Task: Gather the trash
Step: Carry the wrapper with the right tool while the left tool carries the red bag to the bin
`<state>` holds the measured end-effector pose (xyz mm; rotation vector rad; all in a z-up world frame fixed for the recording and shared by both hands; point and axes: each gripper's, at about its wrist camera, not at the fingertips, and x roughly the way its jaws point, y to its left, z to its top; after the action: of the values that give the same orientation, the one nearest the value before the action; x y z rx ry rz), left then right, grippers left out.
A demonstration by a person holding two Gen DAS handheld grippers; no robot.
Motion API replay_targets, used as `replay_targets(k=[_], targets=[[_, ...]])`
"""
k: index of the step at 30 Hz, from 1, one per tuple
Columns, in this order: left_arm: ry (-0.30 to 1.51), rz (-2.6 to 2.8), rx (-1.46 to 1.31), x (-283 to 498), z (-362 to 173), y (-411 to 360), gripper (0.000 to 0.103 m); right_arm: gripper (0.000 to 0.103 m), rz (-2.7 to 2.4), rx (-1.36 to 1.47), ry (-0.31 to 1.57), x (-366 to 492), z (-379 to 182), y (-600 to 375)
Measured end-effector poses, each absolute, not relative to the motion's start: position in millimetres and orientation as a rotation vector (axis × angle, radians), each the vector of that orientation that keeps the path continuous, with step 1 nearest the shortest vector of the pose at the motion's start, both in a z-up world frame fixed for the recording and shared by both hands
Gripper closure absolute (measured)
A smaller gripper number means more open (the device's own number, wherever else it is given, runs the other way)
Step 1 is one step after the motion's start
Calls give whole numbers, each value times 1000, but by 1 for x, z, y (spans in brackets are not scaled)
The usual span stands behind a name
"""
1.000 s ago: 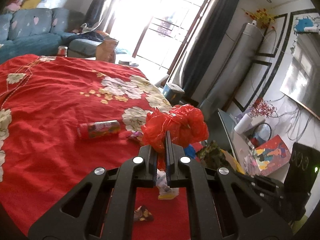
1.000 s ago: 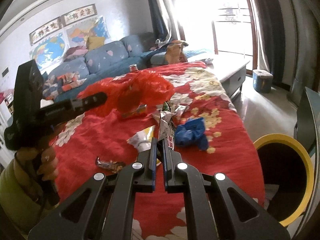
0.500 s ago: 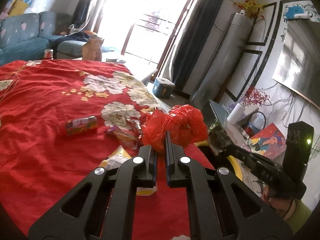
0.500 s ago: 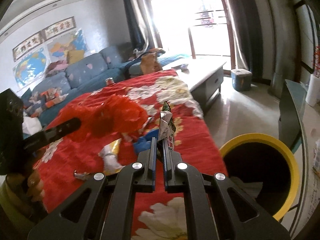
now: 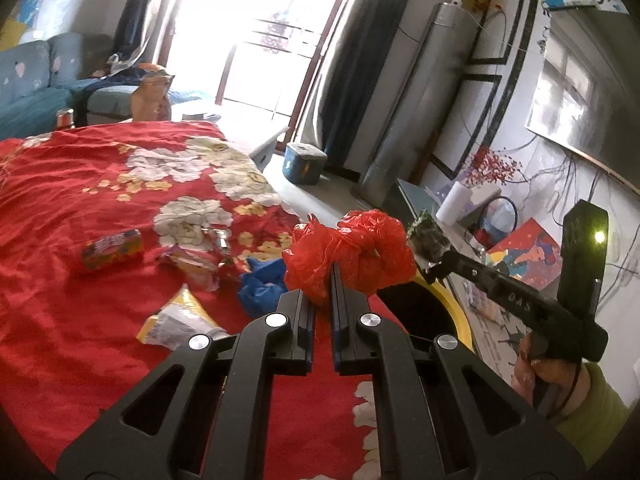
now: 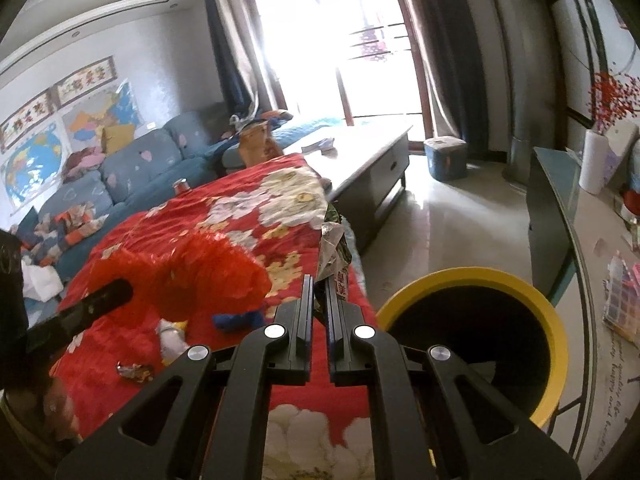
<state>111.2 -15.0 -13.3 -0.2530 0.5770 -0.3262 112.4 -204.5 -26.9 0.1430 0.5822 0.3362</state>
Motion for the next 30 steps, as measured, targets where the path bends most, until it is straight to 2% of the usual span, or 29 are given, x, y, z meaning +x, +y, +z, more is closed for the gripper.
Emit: replay_targets(k=[30], targets=[[671, -490, 4, 141, -38, -135, 100, 98, 147, 315, 577, 130, -43, -311]])
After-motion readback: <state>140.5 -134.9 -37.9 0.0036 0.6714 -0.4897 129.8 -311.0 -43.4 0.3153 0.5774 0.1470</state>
